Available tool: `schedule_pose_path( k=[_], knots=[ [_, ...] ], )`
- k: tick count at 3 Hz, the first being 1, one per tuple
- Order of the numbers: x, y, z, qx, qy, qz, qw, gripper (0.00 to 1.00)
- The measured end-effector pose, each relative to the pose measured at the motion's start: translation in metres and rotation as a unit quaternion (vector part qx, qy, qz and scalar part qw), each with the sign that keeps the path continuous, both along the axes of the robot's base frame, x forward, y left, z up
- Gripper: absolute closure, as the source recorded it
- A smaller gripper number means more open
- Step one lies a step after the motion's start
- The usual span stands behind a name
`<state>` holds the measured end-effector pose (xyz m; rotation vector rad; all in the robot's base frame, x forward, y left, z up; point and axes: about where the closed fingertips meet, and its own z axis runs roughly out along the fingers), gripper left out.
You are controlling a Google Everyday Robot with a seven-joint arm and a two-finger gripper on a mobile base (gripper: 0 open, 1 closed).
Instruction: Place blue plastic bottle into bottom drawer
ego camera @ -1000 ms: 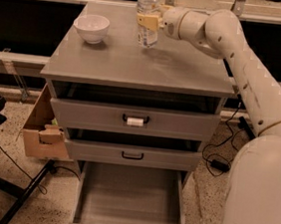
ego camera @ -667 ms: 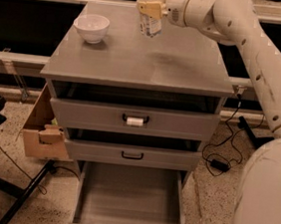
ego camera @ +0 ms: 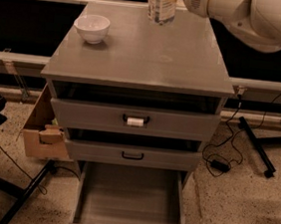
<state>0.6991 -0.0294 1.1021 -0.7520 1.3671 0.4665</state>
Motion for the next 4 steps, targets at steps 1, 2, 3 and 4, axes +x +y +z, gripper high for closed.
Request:
schedule_pose_path(
  k=[1,2,3,4],
  knots=[
    [-0.042,0.003,-0.032,0.019,0.011,-0.006,0.9997,1.00],
    [-0.087,0.013,-0.087,0.023,0.040,0.001,0.9989,1.00],
    [-0.124,0.005,-0.167,0.018,0.081,-0.009,0.9965,1.00],
    [-0.157,-0.005,-0.245,0.017,0.107,-0.021,0.9939,1.00]
  ],
)
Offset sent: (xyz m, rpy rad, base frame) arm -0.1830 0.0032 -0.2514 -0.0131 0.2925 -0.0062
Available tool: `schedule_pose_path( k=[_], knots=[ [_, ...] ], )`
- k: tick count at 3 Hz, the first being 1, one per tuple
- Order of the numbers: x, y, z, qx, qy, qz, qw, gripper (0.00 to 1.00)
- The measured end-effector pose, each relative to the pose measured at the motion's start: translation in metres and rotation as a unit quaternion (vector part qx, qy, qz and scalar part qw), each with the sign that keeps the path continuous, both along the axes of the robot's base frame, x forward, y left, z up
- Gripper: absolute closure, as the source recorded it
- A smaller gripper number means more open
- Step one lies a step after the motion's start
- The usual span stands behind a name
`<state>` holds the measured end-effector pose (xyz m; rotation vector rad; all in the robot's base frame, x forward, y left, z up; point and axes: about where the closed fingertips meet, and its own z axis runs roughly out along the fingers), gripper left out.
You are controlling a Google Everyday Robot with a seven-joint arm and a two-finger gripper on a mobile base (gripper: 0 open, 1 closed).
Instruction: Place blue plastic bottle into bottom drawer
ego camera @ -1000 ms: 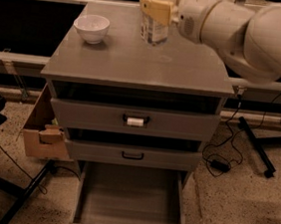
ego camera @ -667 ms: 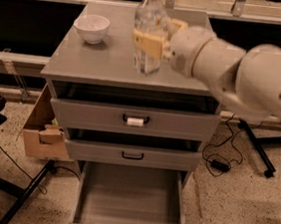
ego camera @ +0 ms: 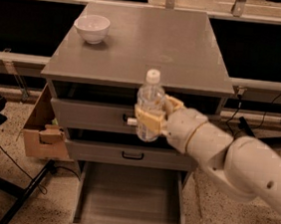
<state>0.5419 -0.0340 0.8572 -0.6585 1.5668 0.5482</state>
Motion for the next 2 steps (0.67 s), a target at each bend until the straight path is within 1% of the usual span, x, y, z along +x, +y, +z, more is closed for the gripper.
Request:
schedule_pose_path(
  k=[1,2],
  knots=[
    [-0.0141,0.0060,-0.0722,0.026,0.014,-0.008,0.9995,1.00],
    [-0.0142,0.0064,-0.0716,0.026,0.013,-0.007,0.9996,1.00]
  ],
)
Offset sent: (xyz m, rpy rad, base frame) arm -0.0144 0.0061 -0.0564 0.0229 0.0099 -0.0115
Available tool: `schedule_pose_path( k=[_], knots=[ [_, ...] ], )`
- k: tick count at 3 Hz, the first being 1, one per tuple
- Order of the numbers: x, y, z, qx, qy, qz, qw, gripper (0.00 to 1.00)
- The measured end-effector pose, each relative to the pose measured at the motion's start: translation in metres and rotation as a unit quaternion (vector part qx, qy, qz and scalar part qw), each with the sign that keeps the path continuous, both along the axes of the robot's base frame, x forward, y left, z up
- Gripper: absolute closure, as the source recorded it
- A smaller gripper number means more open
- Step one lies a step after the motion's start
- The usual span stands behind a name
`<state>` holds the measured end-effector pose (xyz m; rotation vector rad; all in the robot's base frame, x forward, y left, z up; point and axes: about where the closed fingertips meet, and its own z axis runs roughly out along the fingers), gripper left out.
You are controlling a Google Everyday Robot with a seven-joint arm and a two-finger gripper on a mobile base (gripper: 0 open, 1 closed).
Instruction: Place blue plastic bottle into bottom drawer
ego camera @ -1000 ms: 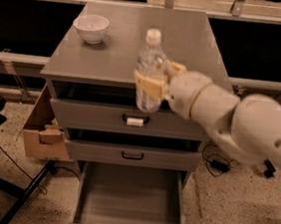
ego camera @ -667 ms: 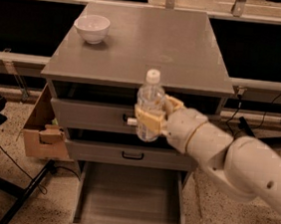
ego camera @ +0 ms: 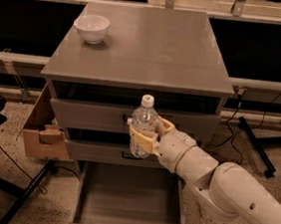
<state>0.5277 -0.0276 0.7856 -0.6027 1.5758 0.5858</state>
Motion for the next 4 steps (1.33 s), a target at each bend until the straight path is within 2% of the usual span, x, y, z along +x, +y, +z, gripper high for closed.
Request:
schedule_pose_path(
  k=[1,2,3,4],
  knots=[
    [0.004,0.001,-0.035,-0.002,0.003,0.026,0.9997,1.00],
    [0.009,-0.004,-0.096,-0.007,-0.008,0.068,0.9976,1.00],
    [0.017,-0.007,-0.147,-0.014,-0.009,0.107,0.9941,1.00],
    [0.027,-0.001,-0.194,-0.017,0.004,0.133,0.9910,1.00]
  ],
)
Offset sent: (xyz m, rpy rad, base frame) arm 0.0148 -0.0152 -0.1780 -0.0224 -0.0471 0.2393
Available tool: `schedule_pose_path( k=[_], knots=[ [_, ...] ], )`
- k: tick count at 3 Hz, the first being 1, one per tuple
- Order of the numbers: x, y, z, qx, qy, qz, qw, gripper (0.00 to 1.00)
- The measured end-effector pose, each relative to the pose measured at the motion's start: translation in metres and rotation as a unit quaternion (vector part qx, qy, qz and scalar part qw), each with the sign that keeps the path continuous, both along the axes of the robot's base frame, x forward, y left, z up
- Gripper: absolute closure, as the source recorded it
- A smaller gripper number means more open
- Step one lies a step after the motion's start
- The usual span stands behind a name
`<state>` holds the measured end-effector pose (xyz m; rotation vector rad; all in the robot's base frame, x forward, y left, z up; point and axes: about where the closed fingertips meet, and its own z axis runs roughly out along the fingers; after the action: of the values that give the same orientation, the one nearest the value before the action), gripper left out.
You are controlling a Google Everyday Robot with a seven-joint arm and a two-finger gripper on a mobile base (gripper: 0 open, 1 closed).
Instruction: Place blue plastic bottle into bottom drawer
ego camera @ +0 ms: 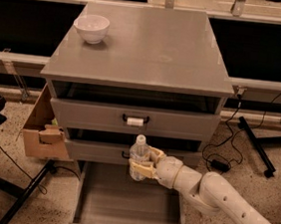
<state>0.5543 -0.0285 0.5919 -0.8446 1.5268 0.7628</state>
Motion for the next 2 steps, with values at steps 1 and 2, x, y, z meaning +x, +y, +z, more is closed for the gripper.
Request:
schedule_pose_path(
  k=[1,2],
  knots=[
    [0.000,0.000,0.000,0.000,0.000,0.000,1.0000,1.00],
    [0.003,0.010,-0.019,0.008,0.012,0.008,0.9999,1.00]
  ],
)
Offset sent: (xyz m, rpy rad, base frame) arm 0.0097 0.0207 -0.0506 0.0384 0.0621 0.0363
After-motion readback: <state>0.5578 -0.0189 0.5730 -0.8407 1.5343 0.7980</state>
